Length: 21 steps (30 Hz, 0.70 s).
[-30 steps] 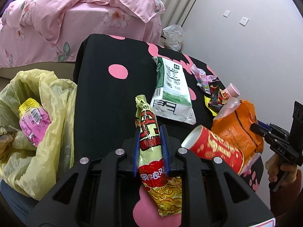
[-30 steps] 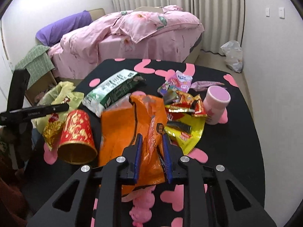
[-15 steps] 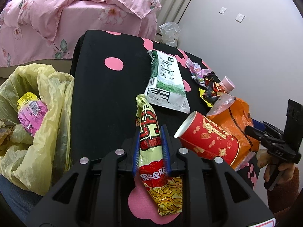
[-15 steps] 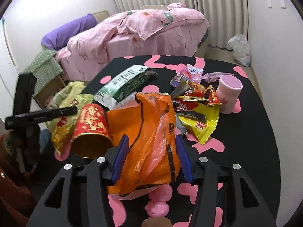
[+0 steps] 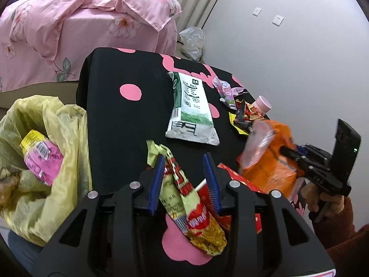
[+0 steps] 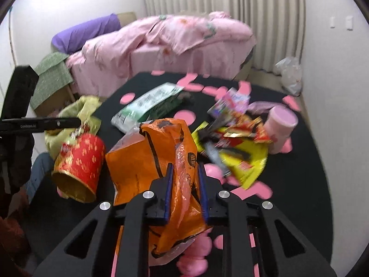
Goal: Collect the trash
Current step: 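Grasp the yellow chip bag with the left tool while the right tool grasps the orange bag, then carry both held bags to the yellow trash bag and open both tools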
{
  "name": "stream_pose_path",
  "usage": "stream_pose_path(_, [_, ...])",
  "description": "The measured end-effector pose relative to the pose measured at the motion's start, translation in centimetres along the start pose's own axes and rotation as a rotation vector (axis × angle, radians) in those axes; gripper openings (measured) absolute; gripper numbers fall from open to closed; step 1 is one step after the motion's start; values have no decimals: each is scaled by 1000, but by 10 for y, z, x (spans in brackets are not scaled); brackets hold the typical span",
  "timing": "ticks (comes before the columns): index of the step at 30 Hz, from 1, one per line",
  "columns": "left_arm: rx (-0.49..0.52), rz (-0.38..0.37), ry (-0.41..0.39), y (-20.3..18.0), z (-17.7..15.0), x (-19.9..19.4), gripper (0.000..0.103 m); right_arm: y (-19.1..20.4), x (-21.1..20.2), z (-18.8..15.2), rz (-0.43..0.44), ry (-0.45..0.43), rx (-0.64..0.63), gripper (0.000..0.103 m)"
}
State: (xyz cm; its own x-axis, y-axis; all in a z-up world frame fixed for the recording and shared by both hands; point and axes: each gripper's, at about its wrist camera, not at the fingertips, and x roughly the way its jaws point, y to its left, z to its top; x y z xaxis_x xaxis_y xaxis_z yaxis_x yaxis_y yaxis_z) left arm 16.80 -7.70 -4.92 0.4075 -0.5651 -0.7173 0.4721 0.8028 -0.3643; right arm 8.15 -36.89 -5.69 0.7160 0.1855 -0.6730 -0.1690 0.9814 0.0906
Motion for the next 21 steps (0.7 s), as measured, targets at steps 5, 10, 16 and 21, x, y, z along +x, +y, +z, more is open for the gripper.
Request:
stream_pose_path(5, [-75, 85, 81, 10, 14, 23, 33, -9, -15, 2, -35, -45, 27, 20])
stream_pose_path(10, [-88, 99, 169, 9, 9, 39, 28, -4, -23, 0, -54, -60, 3, 20])
stream_pose_path(16, [-23, 106, -6, -7, 2, -9, 25, 4, -47, 16, -79, -141, -19, 20])
stream_pose_path(21, [32, 193, -225, -14, 0, -70, 25, 23, -66, 43, -97, -224, -65, 20])
